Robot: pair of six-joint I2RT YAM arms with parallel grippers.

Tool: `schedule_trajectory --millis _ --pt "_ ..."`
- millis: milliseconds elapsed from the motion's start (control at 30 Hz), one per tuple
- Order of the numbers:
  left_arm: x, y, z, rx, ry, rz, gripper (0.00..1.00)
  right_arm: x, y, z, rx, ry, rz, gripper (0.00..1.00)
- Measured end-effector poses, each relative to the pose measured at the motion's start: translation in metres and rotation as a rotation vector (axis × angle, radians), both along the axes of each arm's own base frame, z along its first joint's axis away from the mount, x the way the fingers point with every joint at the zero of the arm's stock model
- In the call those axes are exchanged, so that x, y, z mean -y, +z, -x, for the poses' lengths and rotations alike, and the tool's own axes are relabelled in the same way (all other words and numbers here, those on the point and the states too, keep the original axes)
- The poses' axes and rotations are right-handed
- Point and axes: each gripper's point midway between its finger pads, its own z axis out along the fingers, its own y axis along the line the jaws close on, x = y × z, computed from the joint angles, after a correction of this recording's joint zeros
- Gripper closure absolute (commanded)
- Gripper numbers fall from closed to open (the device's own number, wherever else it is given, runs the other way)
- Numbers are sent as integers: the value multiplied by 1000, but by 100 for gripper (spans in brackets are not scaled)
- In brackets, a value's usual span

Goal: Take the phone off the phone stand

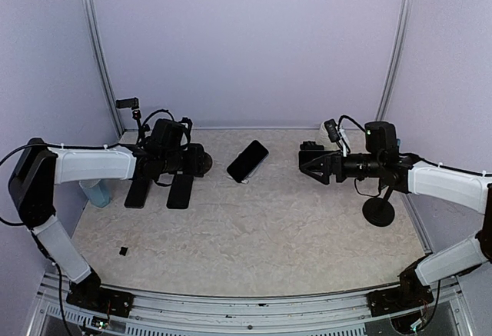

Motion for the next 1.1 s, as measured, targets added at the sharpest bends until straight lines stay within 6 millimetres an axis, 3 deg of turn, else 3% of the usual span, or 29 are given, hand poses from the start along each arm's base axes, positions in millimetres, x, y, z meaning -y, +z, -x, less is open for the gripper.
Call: schedule_trajectory --millis 167,433,900,1100 --pt "-20 2 -35 7 86 9 47 -1 1 -1 6 1 -3 0" --pt "-38 -23 -80 -26 163 -16 47 -1 0 -1 5 1 -3 0" --pt "-81 -55 -129 -81 224 1 47 -1 -14 -2 -25 -1 12 0" --pt "-82 -70 -138 -104 210 7 46 -1 -19 -3 -39 -1 18 0"
